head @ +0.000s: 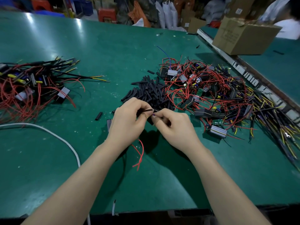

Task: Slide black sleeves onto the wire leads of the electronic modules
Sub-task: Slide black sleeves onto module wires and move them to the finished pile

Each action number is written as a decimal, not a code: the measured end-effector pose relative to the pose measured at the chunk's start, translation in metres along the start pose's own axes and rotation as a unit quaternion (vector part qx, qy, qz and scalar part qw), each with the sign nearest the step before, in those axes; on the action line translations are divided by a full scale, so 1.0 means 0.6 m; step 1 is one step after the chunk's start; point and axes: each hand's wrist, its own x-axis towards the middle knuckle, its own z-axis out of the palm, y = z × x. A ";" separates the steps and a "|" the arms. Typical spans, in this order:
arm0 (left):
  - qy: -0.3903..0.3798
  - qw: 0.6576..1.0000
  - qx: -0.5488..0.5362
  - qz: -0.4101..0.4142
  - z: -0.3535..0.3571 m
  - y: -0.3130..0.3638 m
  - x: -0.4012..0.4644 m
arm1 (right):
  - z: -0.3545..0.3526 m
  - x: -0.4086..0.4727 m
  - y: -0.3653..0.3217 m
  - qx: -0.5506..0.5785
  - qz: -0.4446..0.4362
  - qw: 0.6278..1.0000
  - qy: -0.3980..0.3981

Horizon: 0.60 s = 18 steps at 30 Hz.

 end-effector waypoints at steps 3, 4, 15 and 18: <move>0.041 0.997 -0.043 -0.049 -0.007 -0.002 0.004 | -0.002 -0.002 0.003 0.016 0.006 1.000 -0.005; 0.036 0.997 -0.046 -0.058 -0.009 -0.003 0.004 | -0.003 -0.002 0.005 0.023 0.008 1.000 -0.005; -0.125 0.971 -0.176 -0.099 -0.034 0.013 0.000 | -0.005 -0.001 0.005 0.034 -0.010 0.999 0.022; -0.125 0.975 -0.158 -0.095 -0.033 0.008 0.000 | -0.006 0.000 0.001 0.051 -0.035 0.997 0.045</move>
